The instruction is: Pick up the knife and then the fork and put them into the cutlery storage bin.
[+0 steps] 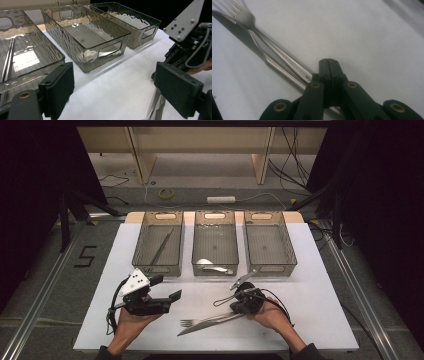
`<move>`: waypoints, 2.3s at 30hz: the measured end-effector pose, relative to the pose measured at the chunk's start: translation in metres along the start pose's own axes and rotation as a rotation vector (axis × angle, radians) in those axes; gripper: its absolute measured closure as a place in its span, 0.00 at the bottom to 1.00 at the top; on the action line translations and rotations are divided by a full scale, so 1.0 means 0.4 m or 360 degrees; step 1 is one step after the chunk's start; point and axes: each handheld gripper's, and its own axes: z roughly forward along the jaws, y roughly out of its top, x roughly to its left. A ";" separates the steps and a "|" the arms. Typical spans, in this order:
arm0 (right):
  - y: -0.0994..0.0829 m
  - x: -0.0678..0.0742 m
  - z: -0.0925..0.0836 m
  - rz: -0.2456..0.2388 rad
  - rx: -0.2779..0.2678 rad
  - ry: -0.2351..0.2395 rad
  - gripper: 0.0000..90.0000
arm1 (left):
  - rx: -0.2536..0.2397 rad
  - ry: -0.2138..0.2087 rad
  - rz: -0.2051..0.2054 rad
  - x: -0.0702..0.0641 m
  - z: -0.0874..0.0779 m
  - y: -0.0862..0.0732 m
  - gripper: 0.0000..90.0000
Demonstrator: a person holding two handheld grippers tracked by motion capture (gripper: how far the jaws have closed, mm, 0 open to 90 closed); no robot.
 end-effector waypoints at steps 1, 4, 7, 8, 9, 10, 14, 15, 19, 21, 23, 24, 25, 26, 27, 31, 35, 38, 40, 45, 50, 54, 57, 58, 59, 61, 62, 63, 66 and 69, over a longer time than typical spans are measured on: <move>-0.003 0.003 -0.002 0.0000 0.0001 -0.0001 1.00 | -0.0002 0.0002 -0.0003 0.000 0.001 0.000 0.18; -0.013 0.008 -0.013 -0.0005 -0.0003 0.0010 1.00 | 0.0000 0.0001 -0.0002 -0.001 0.001 0.000 0.18; -0.024 0.019 -0.020 -0.0022 -0.0001 0.0041 1.00 | 0.0001 -0.0001 -0.0001 -0.001 0.002 0.000 0.18; -0.026 0.026 -0.022 -0.0042 -0.0001 0.0004 1.00 | 0.0000 0.0000 -0.0002 -0.002 0.002 0.000 0.18; -0.026 0.031 -0.025 -0.0068 0.0008 -0.0008 1.00 | 0.0000 0.0000 -0.0001 -0.002 0.002 0.000 0.18; -0.026 0.033 -0.027 -0.0080 0.0016 0.0007 1.00 | 0.0001 0.0000 0.0001 -0.002 0.002 0.000 0.18; -0.020 0.042 -0.032 -0.0142 -0.0007 -0.0023 1.00 | 0.0000 -0.0001 -0.0001 -0.001 0.003 0.000 0.18; -0.017 0.044 -0.034 -0.0173 -0.0017 -0.0038 0.97 | 0.0001 0.0000 0.0000 -0.001 0.003 0.000 0.18; -0.004 0.043 -0.046 -0.0228 -0.0060 -0.0023 0.88 | 0.0000 -0.0003 0.0001 -0.002 0.003 0.000 0.18; 0.001 0.046 -0.049 -0.0277 -0.0043 0.0022 0.76 | 0.0000 -0.0002 0.0000 -0.001 0.003 0.000 0.18; 0.003 0.057 -0.046 -0.0354 -0.0012 0.0039 0.66 | 0.0000 0.0000 -0.0001 0.000 0.003 0.000 0.18; 0.003 0.062 -0.044 -0.0394 -0.0002 0.0046 0.64 | 0.0000 0.0000 -0.0001 0.000 0.003 0.000 0.18; 0.003 0.067 -0.043 -0.0435 0.0013 0.0063 0.63 | 0.0001 -0.0001 -0.0001 -0.001 0.003 0.000 0.18; 0.004 0.073 -0.041 -0.0446 0.0015 0.0077 0.60 | 0.0000 0.0000 0.0000 -0.001 0.003 0.000 0.18; 0.005 0.078 -0.040 -0.0458 0.0024 0.0081 0.56 | 0.0001 -0.0001 0.0000 -0.001 0.003 0.000 0.18; 0.009 0.090 -0.033 -0.0517 0.0048 0.0105 0.49 | 0.0001 -0.0002 -0.0001 0.000 0.003 0.000 0.18; 0.012 0.097 -0.023 -0.0562 0.0086 0.0117 0.44 | 0.0000 0.0000 0.0000 0.000 0.003 0.000 0.18; 0.017 0.103 -0.017 -0.0591 0.0127 0.0120 0.45 | 0.0002 -0.0002 0.0004 0.000 0.004 0.000 0.18; 0.019 0.106 -0.014 -0.0604 0.0131 0.0117 0.47 | 0.0001 -0.0002 0.0004 0.000 0.004 0.000 0.18; 0.022 0.110 -0.005 -0.0621 0.0173 0.0114 0.52 | 0.0001 0.0000 0.0003 0.000 0.003 0.000 0.18; 0.026 0.111 0.001 -0.0632 0.0202 0.0102 0.55 | 0.0003 -0.0003 0.0005 0.000 0.004 0.000 0.18; 0.027 0.112 0.003 -0.0649 0.0211 0.0097 0.59 | 0.0003 -0.0003 0.0007 -0.001 0.004 0.000 0.18; 0.029 0.113 0.003 -0.0662 0.0240 0.0090 0.62 | 0.0003 -0.0003 0.0006 -0.001 0.004 0.000 0.18; 0.029 0.114 0.003 -0.0658 0.0246 0.0087 0.63 | 0.0003 -0.0003 0.0006 -0.001 0.004 0.000 0.18; 0.030 0.113 0.004 -0.0670 0.0245 0.0075 0.64 | 0.0004 -0.0003 0.0008 -0.001 0.004 0.000 0.18; 0.030 0.115 0.006 -0.0669 0.0237 0.0066 0.66 | 0.0004 -0.0003 0.0007 -0.001 0.004 0.000 0.18; 0.031 0.116 0.006 -0.0674 0.0246 0.0057 0.67 | 0.0003 -0.0003 0.0007 -0.001 0.004 0.000 0.18; 0.031 0.117 0.006 -0.0679 0.0260 0.0052 0.68 | 0.0003 -0.0003 0.0007 -0.001 0.004 0.000 0.18; 0.032 0.116 0.010 -0.0703 0.0291 0.0060 0.70 | 0.0006 -0.0003 0.0011 -0.001 0.004 0.000 0.18; 0.035 0.118 0.010 -0.0678 0.0319 0.0065 0.70 | 0.0005 -0.0003 0.0010 -0.001 0.004 0.000 0.18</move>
